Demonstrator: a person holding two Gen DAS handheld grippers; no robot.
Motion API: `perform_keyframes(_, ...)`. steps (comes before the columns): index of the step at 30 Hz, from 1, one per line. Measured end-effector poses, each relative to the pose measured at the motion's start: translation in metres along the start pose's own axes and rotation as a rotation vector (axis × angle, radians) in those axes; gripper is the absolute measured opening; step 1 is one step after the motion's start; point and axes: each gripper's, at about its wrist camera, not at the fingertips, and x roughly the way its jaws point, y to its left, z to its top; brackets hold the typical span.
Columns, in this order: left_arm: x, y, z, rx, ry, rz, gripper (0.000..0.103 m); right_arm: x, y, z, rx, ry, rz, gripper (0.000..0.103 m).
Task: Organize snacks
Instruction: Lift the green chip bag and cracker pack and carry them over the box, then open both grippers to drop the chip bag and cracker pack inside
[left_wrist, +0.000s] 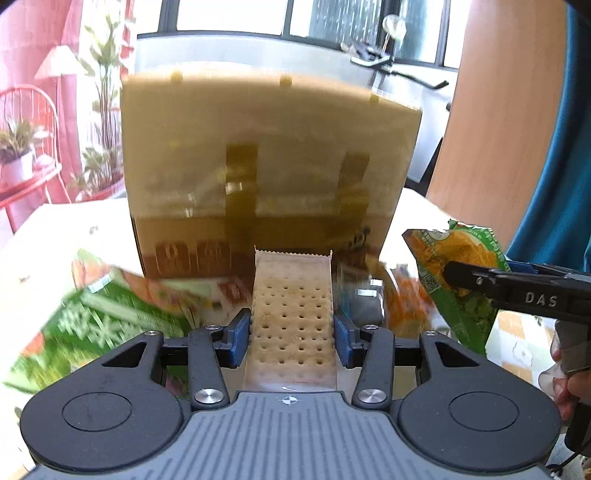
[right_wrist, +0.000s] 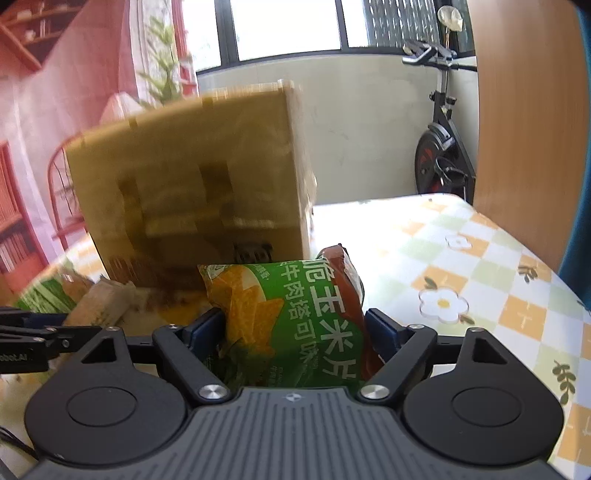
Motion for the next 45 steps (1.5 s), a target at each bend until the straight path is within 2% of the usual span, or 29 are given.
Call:
perform_keyframes(5,-0.023,0.005,0.029,0.007,-0.062,-0.011,0.049,-0.021,0.009,0.026,-0.002,-0.085,0.039,0.083)
perform_keyframes(13,-0.054,0.023,0.104,0.014,-0.207,-0.004,0.049,-0.047,0.034,0.096,-0.079,-0.240,0.136,0.082)
perform_keyframes(18,-0.044,0.029,0.150,0.035,-0.221,0.022,0.049,-0.029,0.047,0.145,-0.122,-0.291,0.182,0.082)
perform_keyframes(22,-0.029,0.034,0.182,0.050,-0.203,0.047,0.049,0.004,0.059,0.179,-0.190,-0.314,0.158,0.082)
perform_keyframes(28,0.005,0.045,0.214,0.047,-0.141,0.091,0.049,0.071,0.057,0.216,-0.159,-0.252,0.183,0.082)
perform_keyframes(35,0.034,0.062,0.220,0.040,-0.097,0.107,0.049,0.130,0.058,0.241,-0.131,-0.181,0.199,0.082)
perform_keyframes(38,0.047,0.064,0.222,0.044,-0.078,0.127,0.049,0.152,0.050,0.249,-0.073,-0.137,0.212,0.082)
perform_keyframes(41,0.057,0.067,0.226,0.053,-0.068,0.110,0.049,0.165,0.043,0.252,-0.036,-0.094,0.214,0.084)
perform_keyframes(45,0.057,0.063,0.224,0.084,-0.072,0.118,0.061,0.165,0.042,0.253,-0.032,-0.078,0.189,0.087)
